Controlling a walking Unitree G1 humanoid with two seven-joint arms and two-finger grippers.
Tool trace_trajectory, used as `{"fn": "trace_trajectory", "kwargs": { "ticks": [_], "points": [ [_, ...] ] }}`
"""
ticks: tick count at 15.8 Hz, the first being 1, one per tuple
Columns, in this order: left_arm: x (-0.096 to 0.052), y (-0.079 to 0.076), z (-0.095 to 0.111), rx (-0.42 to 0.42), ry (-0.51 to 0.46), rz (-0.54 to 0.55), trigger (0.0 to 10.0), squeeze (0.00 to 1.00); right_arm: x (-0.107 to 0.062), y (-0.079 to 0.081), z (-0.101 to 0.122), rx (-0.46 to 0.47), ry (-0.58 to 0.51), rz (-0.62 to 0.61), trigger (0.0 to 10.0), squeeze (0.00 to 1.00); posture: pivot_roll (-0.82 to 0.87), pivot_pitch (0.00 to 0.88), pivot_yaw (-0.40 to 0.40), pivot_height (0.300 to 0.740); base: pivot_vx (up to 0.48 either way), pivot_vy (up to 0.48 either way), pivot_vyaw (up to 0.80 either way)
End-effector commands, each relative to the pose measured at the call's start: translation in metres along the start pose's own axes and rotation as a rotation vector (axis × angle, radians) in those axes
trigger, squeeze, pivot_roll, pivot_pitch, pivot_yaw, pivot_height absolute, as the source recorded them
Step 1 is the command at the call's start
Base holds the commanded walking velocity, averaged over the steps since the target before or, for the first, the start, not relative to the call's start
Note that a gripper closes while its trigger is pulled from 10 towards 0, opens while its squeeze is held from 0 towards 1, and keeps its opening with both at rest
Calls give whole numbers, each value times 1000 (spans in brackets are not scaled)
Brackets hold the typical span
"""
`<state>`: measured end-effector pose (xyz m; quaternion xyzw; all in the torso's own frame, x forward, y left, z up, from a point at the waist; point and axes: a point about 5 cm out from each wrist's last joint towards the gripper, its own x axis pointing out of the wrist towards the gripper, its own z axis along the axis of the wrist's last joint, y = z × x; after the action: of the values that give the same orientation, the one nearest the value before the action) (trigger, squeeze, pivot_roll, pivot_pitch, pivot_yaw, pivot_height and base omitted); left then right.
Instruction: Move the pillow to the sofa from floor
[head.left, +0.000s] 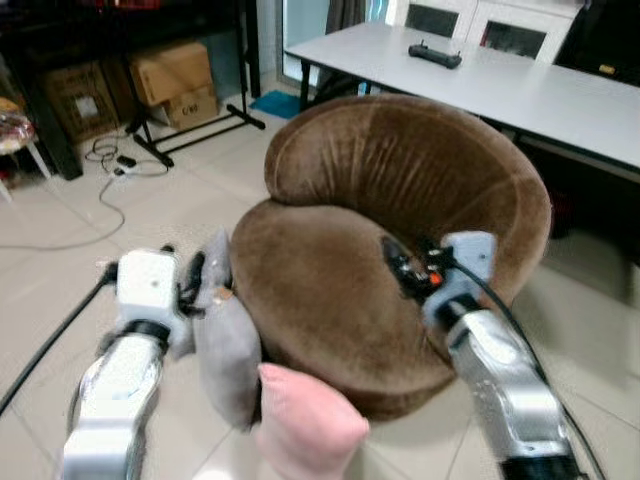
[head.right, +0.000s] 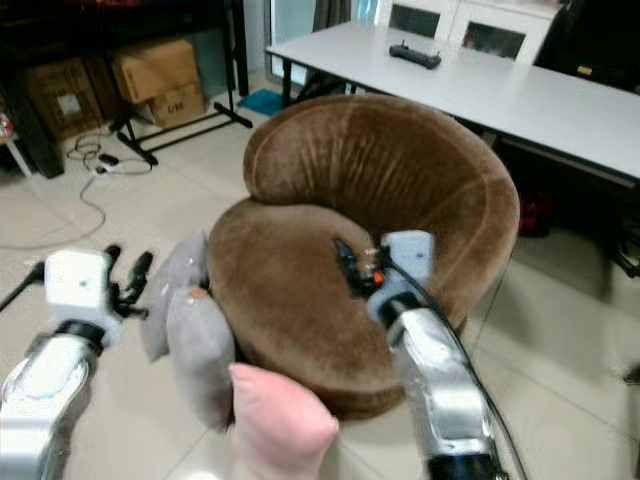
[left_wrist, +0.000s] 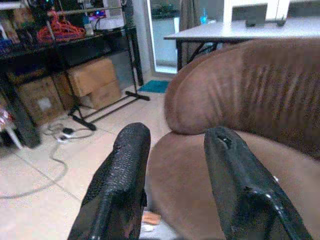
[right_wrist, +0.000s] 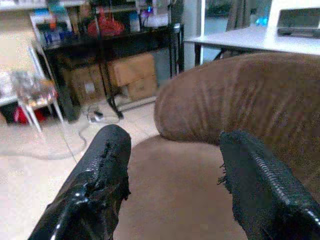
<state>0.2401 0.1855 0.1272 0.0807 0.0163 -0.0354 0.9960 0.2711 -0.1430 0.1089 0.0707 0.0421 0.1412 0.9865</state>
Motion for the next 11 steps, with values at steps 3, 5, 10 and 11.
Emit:
{"fn": "trace_trajectory", "kwargs": {
  "ticks": [3, 5, 10, 11],
  "points": [
    [-2, 6, -1, 32, 0, 13, 10000, 0, 3, 1, 2, -15, -14, 15, 10000, 0, 71, 0, -38, 740, 286, 0, 800],
    [-2, 5, -3, 34, 5, 9, 10000, 0, 3, -3, -1, 4, 6, 9, 10000, 0, 69, 0, -38, 740, 0, 0, 0],
    [-2, 6, -9, 33, 29, 10, 10000, 0, 2, -9, -3, 25, -6, -56, 10000, 0, 69, 0, -40, 730, 0, 0, 0],
    [-2, 6, -10, 36, 31, 8, 10000, 0, 2, -9, -2, 24, -9, -65, 10000, 0, 73, 0, -43, 725, 0, 0, 0]
  ]
}}
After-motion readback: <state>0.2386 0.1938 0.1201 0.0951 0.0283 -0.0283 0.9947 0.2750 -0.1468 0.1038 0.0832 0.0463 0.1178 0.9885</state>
